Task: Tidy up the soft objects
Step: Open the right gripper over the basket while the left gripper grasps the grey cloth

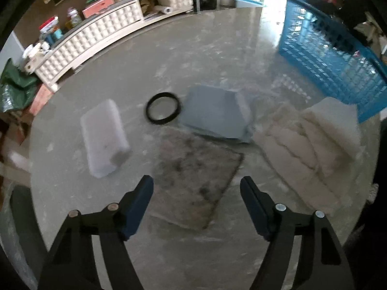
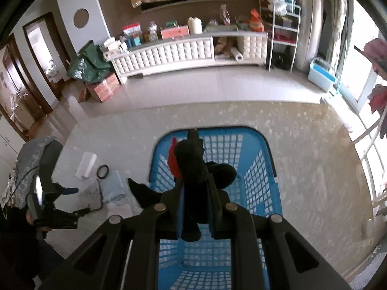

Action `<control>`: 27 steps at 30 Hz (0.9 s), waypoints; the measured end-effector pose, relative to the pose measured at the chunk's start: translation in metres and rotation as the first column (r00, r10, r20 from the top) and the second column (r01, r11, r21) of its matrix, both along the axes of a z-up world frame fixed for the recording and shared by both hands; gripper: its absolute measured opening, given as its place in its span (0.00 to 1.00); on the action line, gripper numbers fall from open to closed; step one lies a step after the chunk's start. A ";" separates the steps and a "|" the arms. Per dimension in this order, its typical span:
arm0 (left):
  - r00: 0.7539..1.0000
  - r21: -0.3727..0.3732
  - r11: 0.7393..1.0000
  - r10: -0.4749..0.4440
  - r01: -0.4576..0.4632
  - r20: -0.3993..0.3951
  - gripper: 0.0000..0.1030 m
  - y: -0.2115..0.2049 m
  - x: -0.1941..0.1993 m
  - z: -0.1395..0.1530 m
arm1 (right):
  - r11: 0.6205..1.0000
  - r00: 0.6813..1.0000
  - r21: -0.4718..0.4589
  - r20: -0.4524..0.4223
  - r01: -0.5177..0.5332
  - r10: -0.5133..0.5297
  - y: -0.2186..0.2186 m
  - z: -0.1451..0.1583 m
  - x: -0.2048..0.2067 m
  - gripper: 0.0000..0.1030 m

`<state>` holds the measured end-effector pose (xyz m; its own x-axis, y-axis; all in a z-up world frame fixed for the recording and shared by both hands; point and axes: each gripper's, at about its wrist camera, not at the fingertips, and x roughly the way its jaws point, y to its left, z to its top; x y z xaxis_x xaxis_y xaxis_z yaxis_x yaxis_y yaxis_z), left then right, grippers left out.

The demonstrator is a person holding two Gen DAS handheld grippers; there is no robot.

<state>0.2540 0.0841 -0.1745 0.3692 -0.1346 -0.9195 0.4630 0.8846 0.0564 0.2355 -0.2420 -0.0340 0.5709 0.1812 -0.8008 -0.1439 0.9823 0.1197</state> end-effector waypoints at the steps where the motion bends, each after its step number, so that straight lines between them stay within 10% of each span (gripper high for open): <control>1: 1.000 0.009 1.000 -0.010 0.010 0.003 0.70 -0.002 0.000 -0.001 | 1.000 1.000 -0.001 -0.015 0.005 -0.005 -0.001 -0.004 0.003 0.14; 12: 0.999 0.031 0.999 -0.032 0.033 -0.037 0.58 -0.001 0.012 -0.022 | 0.995 0.992 -0.096 -0.114 0.035 -0.046 0.000 -0.042 0.022 0.14; 27: 1.000 -0.011 1.000 -0.006 0.006 -0.016 0.14 0.010 0.009 -0.017 | 0.984 0.992 -0.178 -0.127 0.003 -0.026 0.014 -0.047 0.029 0.20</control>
<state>0.2634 0.0939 -0.1919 0.3539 -0.1470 -0.9237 0.4691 0.8823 0.0393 0.2642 -0.2278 -0.0805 0.4630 0.0223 -0.8861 -0.1242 0.9915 -0.0400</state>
